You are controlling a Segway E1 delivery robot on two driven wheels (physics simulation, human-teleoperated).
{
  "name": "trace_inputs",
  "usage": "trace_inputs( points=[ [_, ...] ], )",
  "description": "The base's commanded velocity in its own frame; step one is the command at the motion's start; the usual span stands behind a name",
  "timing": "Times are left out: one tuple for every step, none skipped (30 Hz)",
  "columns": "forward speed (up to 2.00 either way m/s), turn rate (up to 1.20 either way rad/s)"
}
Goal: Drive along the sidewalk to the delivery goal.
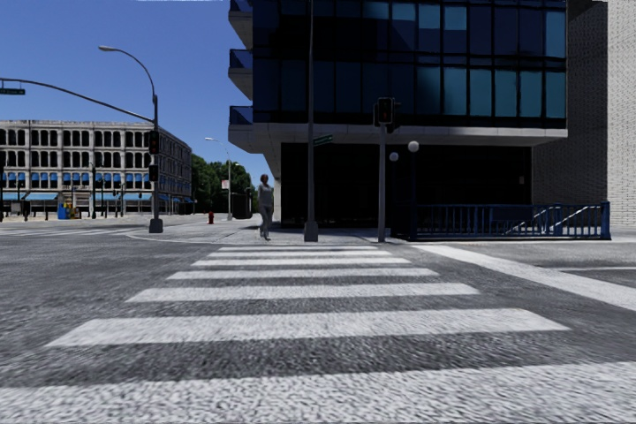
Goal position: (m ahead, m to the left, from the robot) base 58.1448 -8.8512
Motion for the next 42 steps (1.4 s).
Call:
trace_inputs(
  points=[
    [0.99,0.35],
    [0.99,0.35],
    [0.99,0.35],
    [0.99,0.35],
    [0.99,0.35],
    [0.99,0.35],
    [0.99,0.35],
    [0.99,0.35],
    [0.99,0.35],
    [0.99,0.35],
    [0.99,0.35],
    [0.99,0.35],
    [0.99,0.35],
    [0.99,0.35],
    [0.99,0.35],
    [0.99,0.35],
    [0.99,0.35],
    [0.99,0.35],
    [0.99,0.35],
    [0.99,0.35],
    [0.99,0.35],
    [0.99,0.35],
    [1.01,0.35],
    [1.07,0.35],
    [1.14,0.35],
    [1.14,0.35],
    [1.16,0.35],
    [1.17,0.35],
    [1.18,0.35],
    [1.25,0.35],
    [1.45,0.35],
    [1.45,0.35],
    [2.0,0.35],
    [2.0,0.35],
    [2.0,0.35],
    [2.0,0.35],
    [2.0,0.35],
    [2.0,0.35],
    [2.0,0.35],
    [2.0,0.35],
    [2.0,0.35],
    [2.0,0.29]
  ],
)
